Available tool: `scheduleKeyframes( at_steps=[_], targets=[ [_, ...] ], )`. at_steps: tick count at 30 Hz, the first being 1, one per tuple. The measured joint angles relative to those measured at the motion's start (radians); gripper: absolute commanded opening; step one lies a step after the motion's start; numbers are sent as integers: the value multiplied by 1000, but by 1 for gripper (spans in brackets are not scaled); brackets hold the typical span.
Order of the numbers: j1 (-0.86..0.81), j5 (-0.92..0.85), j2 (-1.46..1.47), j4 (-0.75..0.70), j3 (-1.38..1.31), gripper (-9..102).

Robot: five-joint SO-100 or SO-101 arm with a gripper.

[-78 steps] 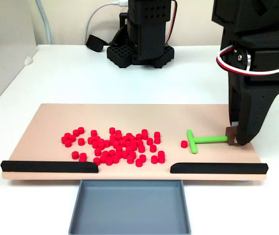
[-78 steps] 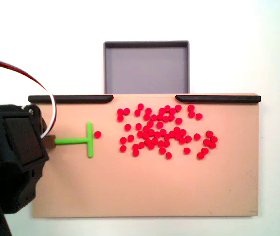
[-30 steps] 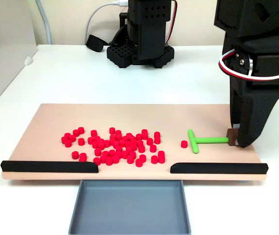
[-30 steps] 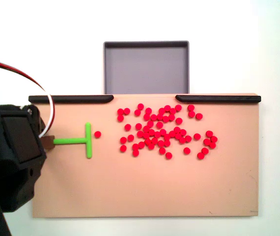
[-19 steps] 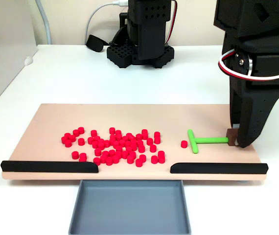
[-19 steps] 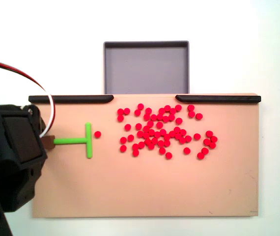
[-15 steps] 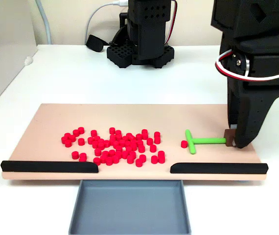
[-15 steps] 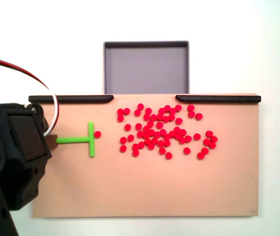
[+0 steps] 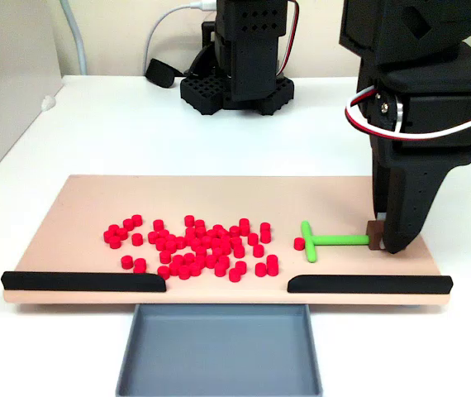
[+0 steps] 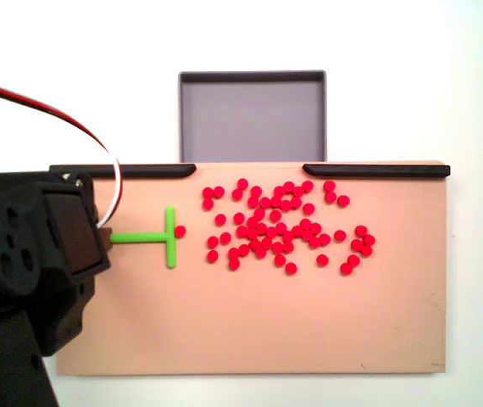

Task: Gather the left side granules

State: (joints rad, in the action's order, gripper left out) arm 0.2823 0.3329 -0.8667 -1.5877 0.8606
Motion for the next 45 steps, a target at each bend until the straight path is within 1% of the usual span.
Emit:
scheduleKeyframes(
  at_steps=[45],
  targets=[
    [-80, -81, 0, -9, 0, 0]
  ],
)
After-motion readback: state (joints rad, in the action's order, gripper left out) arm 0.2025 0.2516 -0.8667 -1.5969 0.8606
